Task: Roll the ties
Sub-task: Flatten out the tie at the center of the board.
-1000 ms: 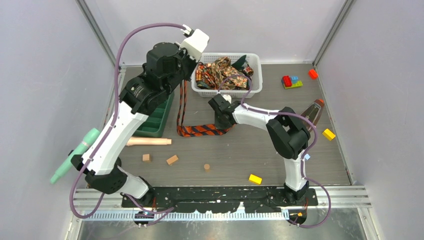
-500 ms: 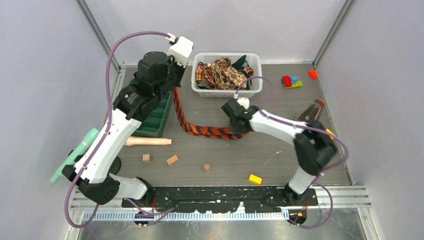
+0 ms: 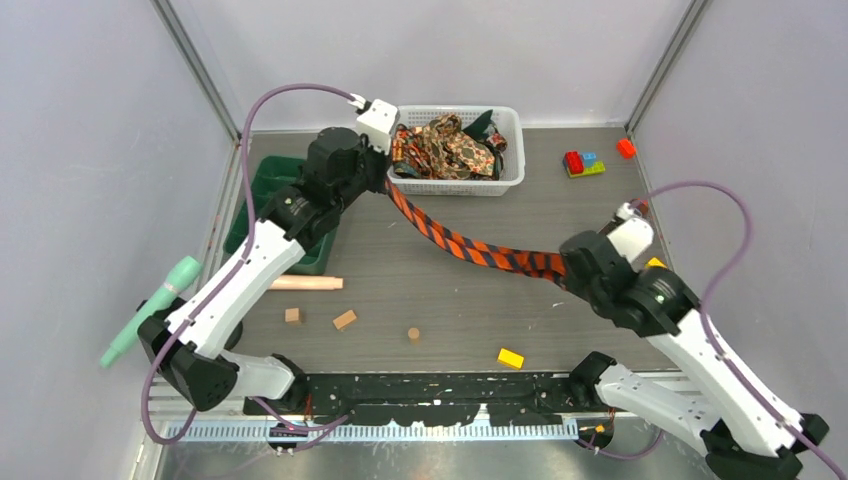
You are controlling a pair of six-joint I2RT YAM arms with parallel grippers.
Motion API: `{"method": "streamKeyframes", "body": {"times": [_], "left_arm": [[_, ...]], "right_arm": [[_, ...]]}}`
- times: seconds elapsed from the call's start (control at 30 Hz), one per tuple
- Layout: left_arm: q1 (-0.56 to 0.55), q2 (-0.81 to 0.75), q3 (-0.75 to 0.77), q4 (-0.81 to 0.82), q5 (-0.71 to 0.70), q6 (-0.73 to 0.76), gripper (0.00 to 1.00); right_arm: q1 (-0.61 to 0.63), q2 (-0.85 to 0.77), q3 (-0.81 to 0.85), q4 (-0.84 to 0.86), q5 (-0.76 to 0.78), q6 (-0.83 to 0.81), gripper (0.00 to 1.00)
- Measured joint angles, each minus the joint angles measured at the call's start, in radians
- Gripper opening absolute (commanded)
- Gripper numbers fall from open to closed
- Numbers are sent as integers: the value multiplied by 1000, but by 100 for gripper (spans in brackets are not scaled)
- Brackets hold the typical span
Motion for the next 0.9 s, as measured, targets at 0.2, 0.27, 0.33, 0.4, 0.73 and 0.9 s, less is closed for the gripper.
{"method": "streamKeyframes", "body": {"times": [0.2, 0.27, 0.33, 0.4, 0.73, 0.9], "left_arm": [[1, 26, -123, 124, 6, -93, 6], [3, 42, -162, 167, 5, -122, 6], [7, 62, -202, 213, 5, -150, 5], [10, 87, -240, 253, 5, -177, 5], [58, 201, -389, 440, -41, -303, 10], [128, 239, -393, 502, -82, -353, 16]], "right_arm": [[-1, -121, 122, -278, 62, 108, 0], [-1, -154, 184, -328, 80, 139, 0], [-1, -176, 229, -354, 92, 160, 0], [-1, -193, 262, -371, 100, 175, 0], [-1, -170, 240, -401, 3, 145, 0], [-1, -115, 196, -401, -37, 118, 0]]}}
